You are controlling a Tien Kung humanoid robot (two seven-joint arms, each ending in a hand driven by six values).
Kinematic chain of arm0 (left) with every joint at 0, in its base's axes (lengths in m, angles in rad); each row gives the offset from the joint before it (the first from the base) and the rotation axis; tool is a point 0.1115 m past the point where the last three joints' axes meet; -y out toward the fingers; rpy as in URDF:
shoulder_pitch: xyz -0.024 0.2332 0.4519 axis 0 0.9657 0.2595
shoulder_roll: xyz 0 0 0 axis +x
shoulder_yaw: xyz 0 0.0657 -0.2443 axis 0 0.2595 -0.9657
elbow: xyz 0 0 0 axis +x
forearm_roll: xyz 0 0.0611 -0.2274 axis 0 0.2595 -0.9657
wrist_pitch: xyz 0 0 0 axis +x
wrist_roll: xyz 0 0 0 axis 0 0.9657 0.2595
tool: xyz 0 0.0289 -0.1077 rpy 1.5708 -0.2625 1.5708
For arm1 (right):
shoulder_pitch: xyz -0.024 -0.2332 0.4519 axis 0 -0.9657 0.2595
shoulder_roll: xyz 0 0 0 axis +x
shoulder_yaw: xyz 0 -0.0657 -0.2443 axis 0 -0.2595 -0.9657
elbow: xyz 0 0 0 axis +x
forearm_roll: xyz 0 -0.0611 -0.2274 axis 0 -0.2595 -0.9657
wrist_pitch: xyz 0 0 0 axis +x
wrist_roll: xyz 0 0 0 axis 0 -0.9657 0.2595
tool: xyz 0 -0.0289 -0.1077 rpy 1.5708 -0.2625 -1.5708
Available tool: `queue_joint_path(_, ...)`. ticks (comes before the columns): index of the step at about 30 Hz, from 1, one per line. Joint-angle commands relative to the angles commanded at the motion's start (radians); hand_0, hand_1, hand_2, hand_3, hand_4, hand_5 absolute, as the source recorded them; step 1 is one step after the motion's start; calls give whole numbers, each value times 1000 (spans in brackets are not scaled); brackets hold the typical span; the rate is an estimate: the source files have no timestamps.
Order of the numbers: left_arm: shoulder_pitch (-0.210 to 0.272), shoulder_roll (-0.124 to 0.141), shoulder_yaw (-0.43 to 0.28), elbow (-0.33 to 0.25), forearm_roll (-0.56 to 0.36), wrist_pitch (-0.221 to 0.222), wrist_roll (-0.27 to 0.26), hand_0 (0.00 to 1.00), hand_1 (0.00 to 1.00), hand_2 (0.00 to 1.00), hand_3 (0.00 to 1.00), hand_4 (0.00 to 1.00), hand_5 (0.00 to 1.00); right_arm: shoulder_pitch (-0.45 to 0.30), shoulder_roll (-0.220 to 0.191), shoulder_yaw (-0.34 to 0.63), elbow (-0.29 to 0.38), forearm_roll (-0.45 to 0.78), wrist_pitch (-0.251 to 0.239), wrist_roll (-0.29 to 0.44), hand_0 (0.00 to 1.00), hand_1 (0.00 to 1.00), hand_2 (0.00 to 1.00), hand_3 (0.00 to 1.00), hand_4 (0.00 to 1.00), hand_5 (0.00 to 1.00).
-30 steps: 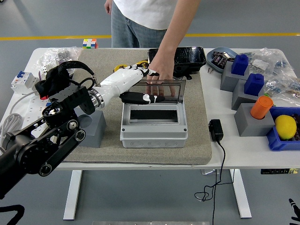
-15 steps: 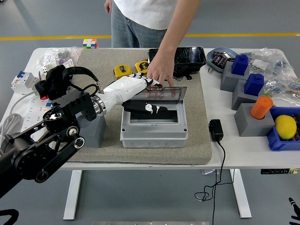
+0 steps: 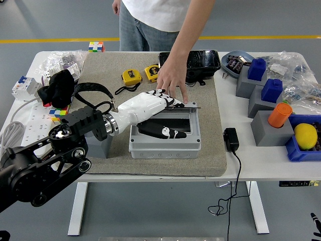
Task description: Fetch the battery,place it into the box,close the lid of the box
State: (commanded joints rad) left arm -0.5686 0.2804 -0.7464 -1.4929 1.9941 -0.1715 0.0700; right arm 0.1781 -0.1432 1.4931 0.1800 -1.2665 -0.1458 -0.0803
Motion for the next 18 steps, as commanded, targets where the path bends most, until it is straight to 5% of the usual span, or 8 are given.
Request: queue_joint_path(18, 2, 14, 62, -21, -9, 1, 0, 998, 893, 801, 826, 998, 998, 1, 2, 2, 0, 0, 0, 0, 787, 734, 746, 793, 998, 998)
